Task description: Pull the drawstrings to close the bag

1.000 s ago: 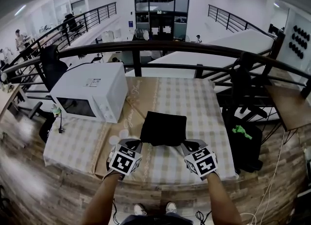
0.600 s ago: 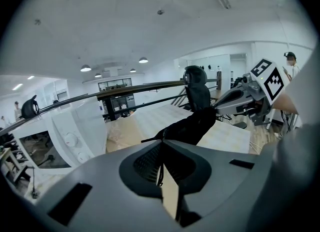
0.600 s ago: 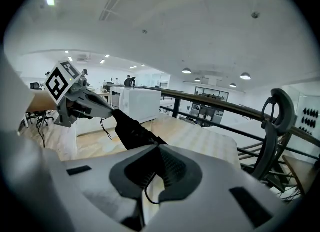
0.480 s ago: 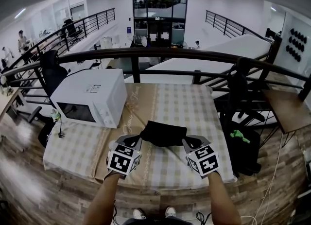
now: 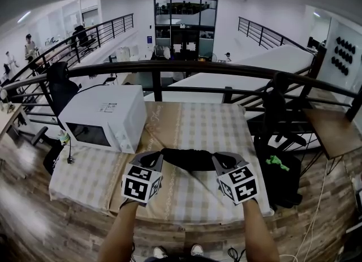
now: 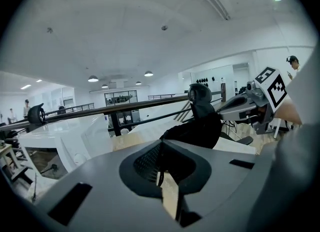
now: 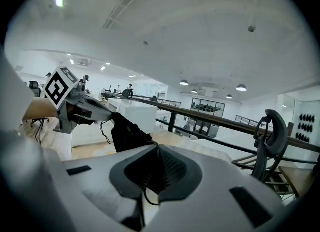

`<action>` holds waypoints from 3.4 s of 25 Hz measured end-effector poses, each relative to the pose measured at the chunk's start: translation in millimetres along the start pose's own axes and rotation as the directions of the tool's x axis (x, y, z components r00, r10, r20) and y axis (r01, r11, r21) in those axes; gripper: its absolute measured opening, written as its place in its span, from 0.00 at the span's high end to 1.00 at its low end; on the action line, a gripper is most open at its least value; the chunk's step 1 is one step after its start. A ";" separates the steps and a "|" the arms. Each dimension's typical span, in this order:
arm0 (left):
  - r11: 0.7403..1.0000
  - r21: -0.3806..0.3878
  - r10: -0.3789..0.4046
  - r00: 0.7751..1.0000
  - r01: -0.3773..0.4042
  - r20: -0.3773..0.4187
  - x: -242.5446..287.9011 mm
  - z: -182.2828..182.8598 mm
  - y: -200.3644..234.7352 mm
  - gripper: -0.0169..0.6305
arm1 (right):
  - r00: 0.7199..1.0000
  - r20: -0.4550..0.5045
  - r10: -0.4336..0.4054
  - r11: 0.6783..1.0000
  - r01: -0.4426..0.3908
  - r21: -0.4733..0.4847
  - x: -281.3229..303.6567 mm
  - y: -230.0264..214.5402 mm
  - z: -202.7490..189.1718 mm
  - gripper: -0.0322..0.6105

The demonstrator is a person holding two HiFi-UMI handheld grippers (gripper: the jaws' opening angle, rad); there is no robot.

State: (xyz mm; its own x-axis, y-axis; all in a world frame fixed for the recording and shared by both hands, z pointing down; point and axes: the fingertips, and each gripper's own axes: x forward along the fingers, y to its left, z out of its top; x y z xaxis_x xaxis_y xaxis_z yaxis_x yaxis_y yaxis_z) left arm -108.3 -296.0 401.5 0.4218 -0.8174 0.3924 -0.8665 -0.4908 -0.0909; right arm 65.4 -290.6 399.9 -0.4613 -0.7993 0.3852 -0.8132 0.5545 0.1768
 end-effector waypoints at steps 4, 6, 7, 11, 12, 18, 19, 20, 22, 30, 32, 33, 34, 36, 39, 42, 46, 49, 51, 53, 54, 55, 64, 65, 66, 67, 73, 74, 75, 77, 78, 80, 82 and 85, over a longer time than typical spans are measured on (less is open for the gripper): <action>1.000 -0.006 0.019 0.999 -0.019 0.045 -5.7 16.3 4.6 0.93 | 0.999 0.033 -0.012 1.000 0.013 -0.006 -4.6 -2.2 15.5 0.91; 1.000 -0.007 0.027 0.997 -0.027 0.066 -8.0 24.6 6.5 0.93 | 0.998 0.051 -0.021 1.000 0.022 -0.007 -6.5 -4.5 23.7 0.91; 1.000 -0.007 0.031 0.997 -0.030 0.076 -8.9 28.6 7.1 0.93 | 0.998 0.061 -0.027 1.000 0.027 -0.006 -7.6 -6.1 27.7 0.91; 0.999 -0.003 0.048 0.991 -0.048 0.121 -15.0 45.0 9.1 0.93 | 0.994 0.106 -0.042 0.999 0.042 0.004 -13.0 -11.3 44.4 0.91; 0.998 -0.006 0.055 0.990 -0.055 0.133 -17.1 49.5 10.3 0.93 | 0.992 0.116 -0.043 0.999 0.042 0.006 -14.3 -11.8 48.9 0.91; 0.995 -0.033 0.095 0.977 -0.090 0.191 -28.2 74.4 15.2 0.93 | 0.982 0.175 -0.065 0.998 0.063 0.017 -22.5 -15.2 73.7 0.91; 0.995 -0.038 0.101 0.974 -0.096 0.202 -30.4 77.9 15.7 0.93 | 0.980 0.185 -0.071 0.997 0.069 0.021 -23.8 -15.7 77.2 0.91; 0.994 -0.042 0.109 0.971 -0.103 0.213 -32.7 81.2 16.4 0.93 | 0.978 0.195 -0.078 0.997 0.075 0.023 -25.1 -16.1 80.7 0.91; 0.992 -0.040 0.128 0.964 -0.122 0.235 -37.3 87.2 17.6 0.93 | 0.973 0.214 -0.091 0.996 0.088 0.024 -27.7 -16.3 87.2 0.91; 0.990 -0.058 0.143 0.948 -0.132 0.285 -48.0 94.0 22.1 0.93 | 0.952 0.277 -0.132 0.991 0.128 0.032 -33.2 -14.2 103.3 0.91; 0.988 -0.058 0.151 0.948 -0.140 0.280 -48.5 92.7 23.3 0.93 | 0.950 0.280 -0.140 0.990 0.139 0.024 -33.7 -13.4 104.0 0.91; 0.988 -0.059 0.156 0.948 -0.145 0.279 -48.9 92.1 24.2 0.93 | 0.949 0.280 -0.144 0.989 0.144 0.023 -33.4 -13.1 104.1 0.91; 0.987 -0.059 0.162 0.947 -0.152 0.278 -49.5 91.5 25.3 0.93 | 0.949 0.279 -0.149 0.989 0.149 0.021 -33.0 -12.6 103.9 0.91; 0.985 -0.057 0.175 0.946 -0.166 0.274 -51.0 89.4 27.6 0.93 | 0.948 0.276 -0.161 0.986 0.164 0.012 -32.7 -11.8 103.0 0.91; 0.982 -0.054 0.191 0.946 -0.183 0.263 -52.7 85.9 30.9 0.93 | 0.944 0.271 -0.188 0.981 0.195 0.001 -33.7 -12.1 102.4 0.92; 0.977 -0.056 0.213 0.943 -0.205 0.258 -56.2 84.1 36.1 0.93 | 0.940 0.264 -0.217 0.974 0.225 -0.002 -34.0 -13.4 102.2 0.92; 0.972 -0.073 0.237 0.939 -0.225 0.251 -61.8 81.0 46.5 0.93 | 0.939 0.254 -0.232 0.971 0.238 0.004 -33.9 -14.1 100.1 0.92; 0.970 -0.074 0.243 0.939 -0.232 0.245 -63.7 78.0 49.0 0.93 | 0.937 0.251 -0.241 0.969 0.246 0.016 -34.4 -15.1 97.3 0.92; 0.971 -0.073 0.239 0.942 -0.229 0.236 -63.5 74.5 48.6 0.93 | 0.935 0.249 -0.252 0.967 0.253 0.029 -35.3 -17.5 94.8 0.92; 0.972 -0.074 0.233 0.946 -0.222 0.227 -62.9 70.5 48.8 0.93 | 0.933 0.247 -0.262 0.965 0.259 0.044 -35.9 -20.2 92.5 0.92; 0.973 -0.077 0.231 0.947 -0.219 0.222 -62.7 68.6 49.3 0.93 | 0.932 0.246 -0.265 0.964 0.261 0.051 -35.9 -21.3 91.5 0.92; 0.973 -0.079 0.230 0.949 -0.218 0.217 -62.6 66.9 50.1 0.93 | 0.932 0.245 -0.269 0.963 0.263 0.057 -35.9 -22.2 90.3 0.92; 0.970 -0.100 0.238 0.953 -0.223 0.188 -65.1 51.8 57.4 0.93 | 0.934 0.214 -0.285 0.957 0.263 0.126 -38.9 -34.6 69.3 0.92; 0.970 -0.102 0.238 0.954 -0.222 0.183 -65.1 49.7 57.6 0.93 | 0.934 0.213 -0.286 0.956 0.263 0.131 -39.2 -35.6 67.7 0.92; 0.970 -0.101 0.238 0.955 -0.223 0.178 -65.1 47.6 57.9 0.93 | 0.934 0.211 -0.288 0.955 0.264 0.136 -39.4 -36.8 66.2 0.92; 0.969 -0.099 0.240 0.955 -0.225 0.174 -65.3 45.7 58.6 0.93 | 0.934 0.209 -0.290 0.954 0.264 0.143 -39.5 -38.4 64.7 0.92; 0.964 -0.109 0.259 0.952 -0.243 0.164 -67.7 40.6 64.8 0.93 | 0.934 0.200 -0.297 0.949 0.265 0.172 -41.2 -44.4 58.2 0.92; 0.962 -0.115 0.266 0.950 -0.249 0.164 -68.1 39.4 66.7 0.93 | 0.935 0.198 -0.296 0.949 0.263 0.173 -40.7 -44.4 56.8 0.92; 0.959 -0.122 0.272 0.948 -0.254 0.164 -68.6 37.8 68.8 0.93 | 0.936 0.196 -0.293 0.949 0.260 0.177 -40.0 -44.6 54.9 0.92; 0.955 -0.132 0.283 0.945 -0.264 0.161 -69.2 33.9 72.6 0.93 | 0.938 0.191 -0.289 0.948 0.253 0.192 -38.9 -46.0 50.2 0.92; 0.954 -0.135 0.288 0.944 -0.268 0.159 -69.4 31.9 74.1 0.93 | 0.938 0.188 -0.290 0.947 0.252 0.201 -38.8 -47.1 47.8 0.92; 0.950 -0.142 0.298 0.942 -0.278 0.154 -70.2 28.4 77.3 0.93 | 0.938 0.185 -0.293 0.944 0.253 0.213 -39.5 -49.1 44.8 0.92; 0.946 -0.153 0.308 0.940 -0.286 0.148 -71.9 25.1 81.4 0.93 | 0.938 0.183 -0.295 0.943 0.254 0.217 -40.6 -50.5 43.7 0.92; 0.941 -0.165 0.320 0.936 -0.296 0.145 -73.6 22.3 86.3 0.93 | 0.939 0.182 -0.292 0.943 0.251 0.219 -41.0 -52.5 42.4 0.92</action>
State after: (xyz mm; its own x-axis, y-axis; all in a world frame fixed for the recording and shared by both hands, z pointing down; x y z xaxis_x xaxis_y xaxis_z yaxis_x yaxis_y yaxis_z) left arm -208.1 -284.8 344.3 0.1562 -0.9660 0.2061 -0.9841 -0.1701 -0.0511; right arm 112.0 -296.7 336.5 -0.2604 -0.9545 0.1452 -0.9601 0.2718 0.0651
